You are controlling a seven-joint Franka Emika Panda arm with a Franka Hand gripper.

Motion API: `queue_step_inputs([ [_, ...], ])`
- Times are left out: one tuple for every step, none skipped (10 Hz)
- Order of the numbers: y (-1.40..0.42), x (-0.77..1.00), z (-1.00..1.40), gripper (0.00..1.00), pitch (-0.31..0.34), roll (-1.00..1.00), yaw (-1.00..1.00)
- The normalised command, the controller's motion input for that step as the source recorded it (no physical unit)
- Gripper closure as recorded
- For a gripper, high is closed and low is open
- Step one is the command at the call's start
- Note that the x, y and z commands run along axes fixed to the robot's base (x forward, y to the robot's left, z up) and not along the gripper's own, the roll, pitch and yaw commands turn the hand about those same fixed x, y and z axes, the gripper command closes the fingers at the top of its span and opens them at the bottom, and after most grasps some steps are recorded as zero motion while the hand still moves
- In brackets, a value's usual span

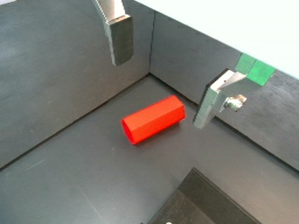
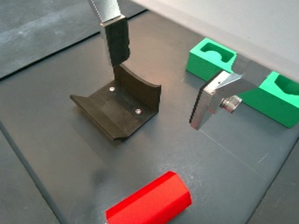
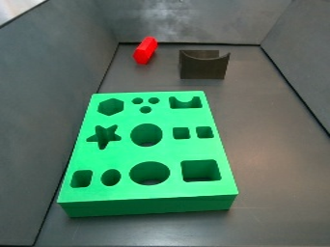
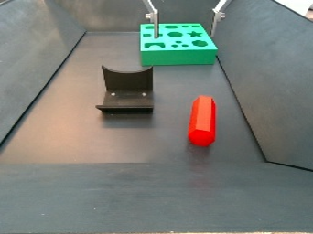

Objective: Pick up the hexagon object. Move up. Place the hexagon object on the fixture. Regrasp the hexagon object. Move to above the board. Insert the hexagon object.
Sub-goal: Pick up the hexagon object.

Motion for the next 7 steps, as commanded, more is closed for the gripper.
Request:
queue_step_inputs([
  [0.0, 0.0, -0.04, 0.0, 0.0, -0.04, 0.0],
  [0.24, -0.11, -0.21, 0.0, 0.0, -0.01, 0.0],
  [0.59, -0.12, -0.34, 0.0, 0.0, -0.09, -0.02],
  [0.63, -0.12, -0.33, 0.0, 0.0, -0.15, -0.03],
  [0.63, -0.07, -0.32, 0.0, -0.011, -0.2, -0.09],
  [0.54, 0.0, -0.39, 0.0, -0.061, -0.27, -0.23],
  [0.65, 0.2, -0.6, 0.0, -0.011, -0.2, 0.0],
])
